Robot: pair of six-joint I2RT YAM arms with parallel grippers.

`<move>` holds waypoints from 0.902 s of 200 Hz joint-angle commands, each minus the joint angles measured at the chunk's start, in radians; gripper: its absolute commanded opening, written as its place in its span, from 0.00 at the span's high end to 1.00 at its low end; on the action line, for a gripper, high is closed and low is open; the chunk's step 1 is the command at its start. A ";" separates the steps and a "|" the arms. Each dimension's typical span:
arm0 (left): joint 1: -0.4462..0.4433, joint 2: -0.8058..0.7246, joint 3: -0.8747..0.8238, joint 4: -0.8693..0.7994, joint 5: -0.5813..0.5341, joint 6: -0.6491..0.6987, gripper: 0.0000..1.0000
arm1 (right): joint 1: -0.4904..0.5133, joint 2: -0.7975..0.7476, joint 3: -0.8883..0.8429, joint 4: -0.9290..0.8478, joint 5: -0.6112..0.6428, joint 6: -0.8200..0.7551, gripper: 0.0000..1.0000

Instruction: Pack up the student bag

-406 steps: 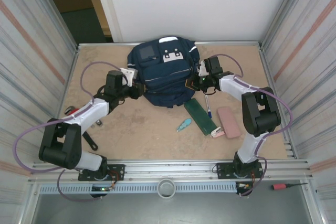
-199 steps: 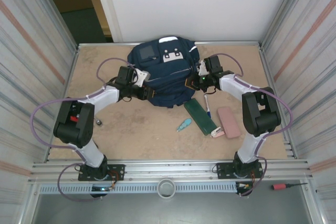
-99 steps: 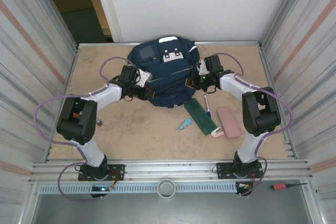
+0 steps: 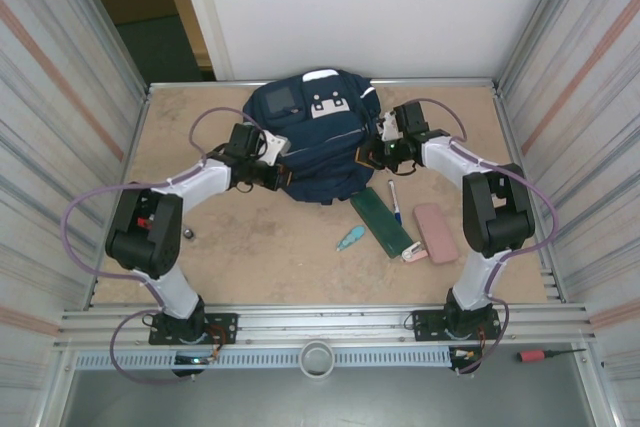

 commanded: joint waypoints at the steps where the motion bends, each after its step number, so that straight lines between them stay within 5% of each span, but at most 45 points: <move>1: 0.033 -0.069 -0.030 0.030 -0.068 -0.042 1.00 | -0.026 -0.003 0.053 -0.044 -0.023 -0.080 1.00; 81: 0.074 -0.130 -0.063 0.031 -0.368 -0.067 1.00 | -0.069 0.044 0.146 -0.159 -0.086 -0.197 1.00; 180: 0.111 0.004 0.036 0.137 -0.515 -0.095 1.00 | -0.074 0.088 0.237 -0.294 -0.153 -0.338 1.00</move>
